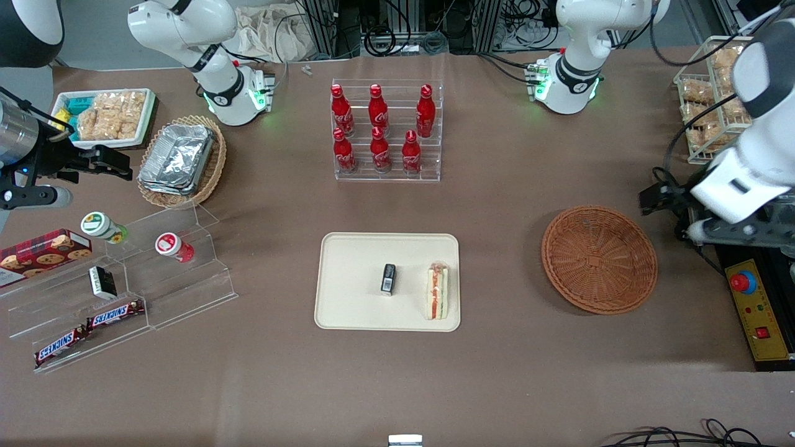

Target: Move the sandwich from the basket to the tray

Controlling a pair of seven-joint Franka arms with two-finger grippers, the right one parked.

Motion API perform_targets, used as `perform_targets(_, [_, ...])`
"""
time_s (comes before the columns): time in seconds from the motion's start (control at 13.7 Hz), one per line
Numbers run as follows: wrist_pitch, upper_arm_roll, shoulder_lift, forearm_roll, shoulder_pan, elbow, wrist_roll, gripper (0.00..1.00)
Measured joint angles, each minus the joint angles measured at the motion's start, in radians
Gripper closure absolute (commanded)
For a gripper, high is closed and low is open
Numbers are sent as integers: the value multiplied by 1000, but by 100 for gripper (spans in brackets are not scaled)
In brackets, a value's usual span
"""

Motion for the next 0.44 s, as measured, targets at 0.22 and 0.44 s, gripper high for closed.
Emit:
perform_targets(0.22, [23, 8, -25, 0, 6, -53, 10, 0])
perform_targets(0.44, [25, -24, -20, 0, 20, -52, 9, 0])
